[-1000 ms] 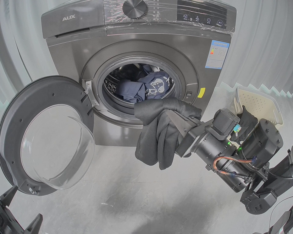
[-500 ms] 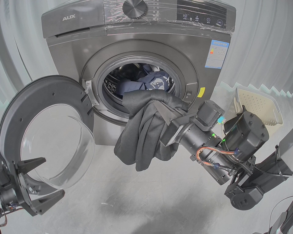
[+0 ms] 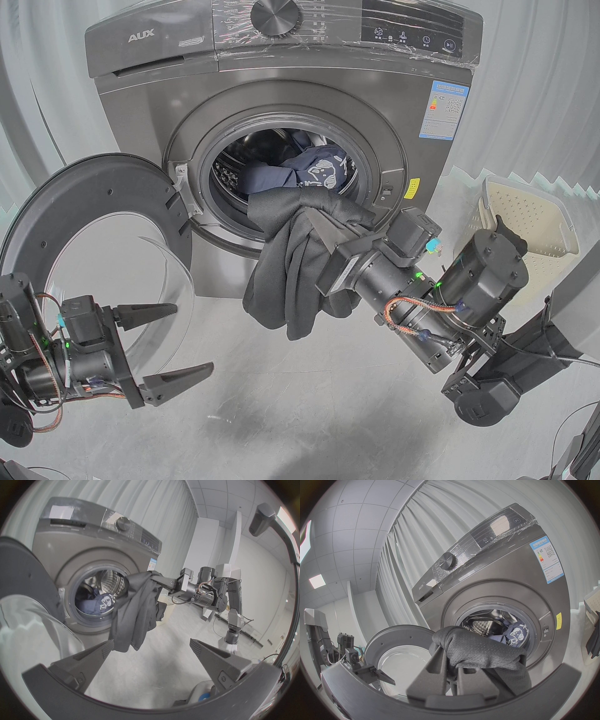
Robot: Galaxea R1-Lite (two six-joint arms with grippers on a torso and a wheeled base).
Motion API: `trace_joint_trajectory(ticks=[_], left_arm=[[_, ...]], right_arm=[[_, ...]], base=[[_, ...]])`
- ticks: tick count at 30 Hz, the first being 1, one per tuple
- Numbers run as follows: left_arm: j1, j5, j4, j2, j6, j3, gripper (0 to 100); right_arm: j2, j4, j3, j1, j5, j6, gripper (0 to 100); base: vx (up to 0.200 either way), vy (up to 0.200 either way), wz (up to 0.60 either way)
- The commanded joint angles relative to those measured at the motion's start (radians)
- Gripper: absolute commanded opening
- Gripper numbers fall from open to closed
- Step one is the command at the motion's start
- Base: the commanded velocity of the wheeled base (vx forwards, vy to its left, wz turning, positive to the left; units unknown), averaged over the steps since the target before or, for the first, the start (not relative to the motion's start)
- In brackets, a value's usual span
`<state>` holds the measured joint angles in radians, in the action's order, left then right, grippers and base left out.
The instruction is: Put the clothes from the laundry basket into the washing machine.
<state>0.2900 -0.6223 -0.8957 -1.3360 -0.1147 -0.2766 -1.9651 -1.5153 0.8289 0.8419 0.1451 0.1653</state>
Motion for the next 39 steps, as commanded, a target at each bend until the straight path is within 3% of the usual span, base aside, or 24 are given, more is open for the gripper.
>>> trace_joint_trajectory(ticks=[1, 7, 18, 20, 23, 34, 38, 39], left_arm=[[0.067, 0.016, -0.037, -0.12, 0.049, 0.002, 100], [0.135, 0.09, -0.043, -0.207, 0.076, -0.042, 100], [0.156, 0.09, -0.055, -0.315, 0.138, -0.125, 100], [0.189, 0.092, -0.061, -0.351, 0.171, -0.135, 100], [0.19, 0.09, -0.083, -0.397, 0.178, -0.141, 100], [0.189, 0.084, -0.287, -0.595, 0.187, -0.147, 100], [0.189, 0.089, -0.399, -0.687, 0.231, -0.161, 100], [0.189, 0.089, -0.399, -0.687, 0.231, -0.161, 100]], right_arm=[[-0.006, 0.004, 0.006, -0.009, 0.001, 0.002, 0], [-0.011, 0.003, 0.012, -0.015, 0.001, 0.002, 0], [-0.012, 0.004, 0.027, -0.012, 0.001, 0.003, 0], [-0.018, 0.004, 0.035, -0.009, 0.001, 0.003, 0], [-0.023, 0.003, 0.038, -0.007, 0.002, 0.003, 0], [-0.026, 0.004, 0.039, 0.0, 0.008, 0.005, 0], [-0.024, 0.004, 0.038, 0.006, 0.01, 0.005, 0], [-0.024, 0.004, 0.038, 0.006, 0.01, 0.005, 0]], base=[[0.0, 0.0, 0.0], [0.0, 0.0, 0.0], [0.0, 0.0, 0.0], [0.0, 0.0, 0.0], [0.0, 0.0, 0.0], [0.0, 0.0, 0.0], [0.0, 0.0, 0.0], [0.0, 0.0, 0.0]])
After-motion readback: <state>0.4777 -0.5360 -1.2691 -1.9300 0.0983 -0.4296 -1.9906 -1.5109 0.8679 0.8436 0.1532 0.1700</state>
